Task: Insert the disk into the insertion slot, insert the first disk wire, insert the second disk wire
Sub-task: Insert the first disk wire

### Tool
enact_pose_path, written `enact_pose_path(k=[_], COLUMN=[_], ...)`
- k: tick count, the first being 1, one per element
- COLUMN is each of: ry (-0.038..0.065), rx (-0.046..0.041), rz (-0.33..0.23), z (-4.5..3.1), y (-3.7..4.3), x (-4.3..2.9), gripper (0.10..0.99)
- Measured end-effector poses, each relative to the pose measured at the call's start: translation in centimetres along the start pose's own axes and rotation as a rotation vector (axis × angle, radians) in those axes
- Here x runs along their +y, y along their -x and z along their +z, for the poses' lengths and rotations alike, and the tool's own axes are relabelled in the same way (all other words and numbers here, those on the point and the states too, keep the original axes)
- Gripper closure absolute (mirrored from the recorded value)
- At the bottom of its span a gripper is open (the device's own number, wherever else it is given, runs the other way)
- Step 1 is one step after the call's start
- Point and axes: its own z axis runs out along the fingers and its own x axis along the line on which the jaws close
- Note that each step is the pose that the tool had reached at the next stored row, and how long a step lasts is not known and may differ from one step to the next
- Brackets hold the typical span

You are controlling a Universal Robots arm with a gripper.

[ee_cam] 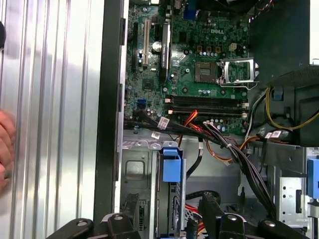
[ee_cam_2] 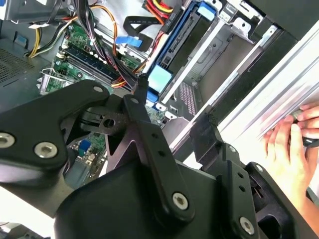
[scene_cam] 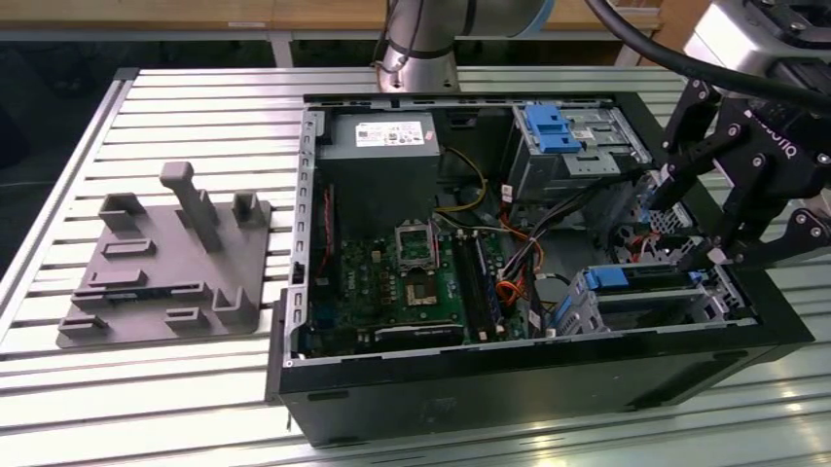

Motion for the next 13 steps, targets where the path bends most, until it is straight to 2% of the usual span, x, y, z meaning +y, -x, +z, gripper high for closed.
enact_pose_path(k=[2, 4, 7, 13], ry=[-0.019, -0.032, -0.035, -0.035], rx=[0.0052, 0.0081, 0.0146, 0.0284], rz=[0.001, 0.019, 0.031, 0.031], z=[0.03, 0.08, 0.21, 0.67], y=[0.02, 0.02, 0.35, 2.87], x=[-0.01, -0.01, -0.03, -0.21], gripper=[0.471, 0.471, 0.471, 0.471])
